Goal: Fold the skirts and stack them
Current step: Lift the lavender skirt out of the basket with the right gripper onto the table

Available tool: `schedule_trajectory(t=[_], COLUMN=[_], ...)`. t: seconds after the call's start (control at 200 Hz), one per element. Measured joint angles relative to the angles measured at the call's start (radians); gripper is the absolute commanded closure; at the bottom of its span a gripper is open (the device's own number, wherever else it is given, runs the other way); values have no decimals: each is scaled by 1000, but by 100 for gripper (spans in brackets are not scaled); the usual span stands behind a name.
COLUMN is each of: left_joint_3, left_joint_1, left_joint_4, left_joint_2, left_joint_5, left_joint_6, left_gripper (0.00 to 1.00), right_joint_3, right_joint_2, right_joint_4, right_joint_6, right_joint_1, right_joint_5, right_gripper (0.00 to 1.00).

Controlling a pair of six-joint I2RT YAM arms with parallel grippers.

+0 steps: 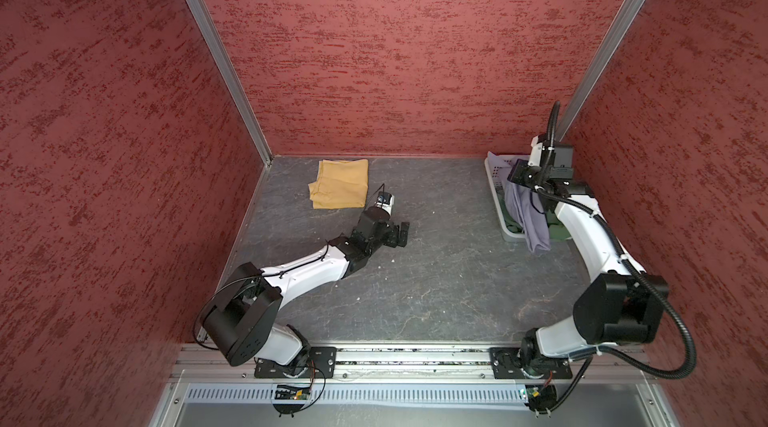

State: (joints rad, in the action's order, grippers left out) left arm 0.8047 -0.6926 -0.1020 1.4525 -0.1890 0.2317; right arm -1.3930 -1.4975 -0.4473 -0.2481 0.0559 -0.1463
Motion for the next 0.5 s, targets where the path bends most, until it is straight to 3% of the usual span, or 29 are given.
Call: schedule_trajectory(t=[0.261, 0.501], left_joint_3=[-29, -39], left_joint_1=[3, 24], left_joint_4=[-37, -59], left_joint_2=[-5, -21], left_joint_5=[-24, -40], left_joint_6=[0, 1], left_gripper=[1, 0], right_joint_3=[-57, -157], right_joint_2=[74, 72], right_joint_4=[-60, -109], right_joint_6=[52, 96], right_joint_1=[-24, -149], right_joint_5=[-201, -351], right_gripper=[100, 100])
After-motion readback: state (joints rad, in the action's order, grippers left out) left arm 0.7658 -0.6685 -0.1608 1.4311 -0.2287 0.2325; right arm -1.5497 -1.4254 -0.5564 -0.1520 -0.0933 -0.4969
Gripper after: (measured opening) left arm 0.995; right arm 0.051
